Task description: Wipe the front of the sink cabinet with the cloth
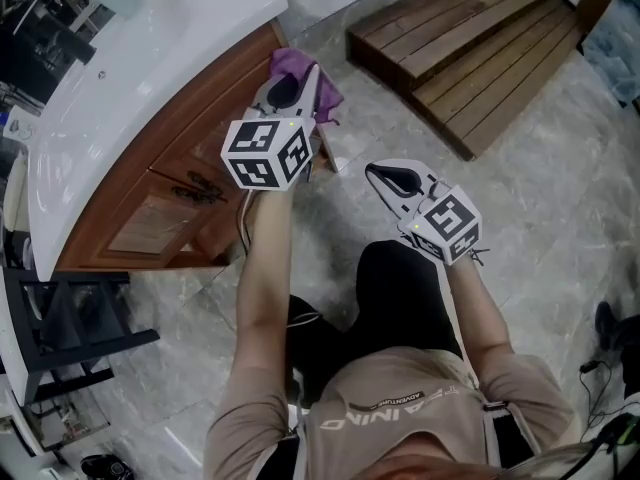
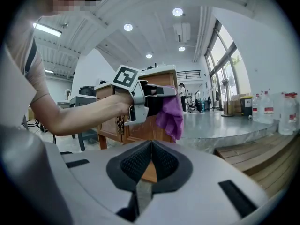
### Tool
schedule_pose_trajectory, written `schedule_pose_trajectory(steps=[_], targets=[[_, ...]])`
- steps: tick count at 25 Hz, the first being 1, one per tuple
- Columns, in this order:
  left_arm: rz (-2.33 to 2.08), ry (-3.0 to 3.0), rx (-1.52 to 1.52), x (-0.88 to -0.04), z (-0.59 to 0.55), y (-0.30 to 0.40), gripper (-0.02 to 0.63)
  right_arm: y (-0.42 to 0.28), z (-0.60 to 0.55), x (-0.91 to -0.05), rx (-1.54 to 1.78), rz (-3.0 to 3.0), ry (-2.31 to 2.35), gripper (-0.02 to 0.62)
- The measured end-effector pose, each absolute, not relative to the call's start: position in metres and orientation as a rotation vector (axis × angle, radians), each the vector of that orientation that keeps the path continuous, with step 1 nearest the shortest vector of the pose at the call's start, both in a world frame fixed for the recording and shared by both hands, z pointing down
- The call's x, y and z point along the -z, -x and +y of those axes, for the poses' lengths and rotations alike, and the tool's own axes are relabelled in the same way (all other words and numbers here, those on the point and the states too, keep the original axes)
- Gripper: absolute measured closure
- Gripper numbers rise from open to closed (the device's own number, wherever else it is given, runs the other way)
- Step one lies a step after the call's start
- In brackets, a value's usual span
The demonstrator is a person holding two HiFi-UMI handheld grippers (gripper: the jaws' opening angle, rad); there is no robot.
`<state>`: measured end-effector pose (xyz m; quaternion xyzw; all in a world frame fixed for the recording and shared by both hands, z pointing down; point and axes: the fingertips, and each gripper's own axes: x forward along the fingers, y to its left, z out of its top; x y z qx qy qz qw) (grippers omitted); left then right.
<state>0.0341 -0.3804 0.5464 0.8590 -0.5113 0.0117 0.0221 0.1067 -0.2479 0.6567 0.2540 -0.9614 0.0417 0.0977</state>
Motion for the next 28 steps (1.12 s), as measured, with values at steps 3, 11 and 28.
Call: schedule_pose_trajectory(steps=[3,11,28], targets=[[-1.572,-2.692,-0.002,-0.543,-0.357,-0.032,0.569,-0.109,-0.249,-0.656,-0.128,-2.845,-0.750,0.583],[-1.617,-2.574,0.174,-0.533,-0.266,0.028,0.569,-0.056,-0.239,-0.652,-0.111,-2.901,-0.579,0.583],[-2.446,-1.834,-0.054,-0.586,-0.051,0.312,0.569,0.103,-0.150,-0.685,-0.094,-2.893,-0.037,0.583]])
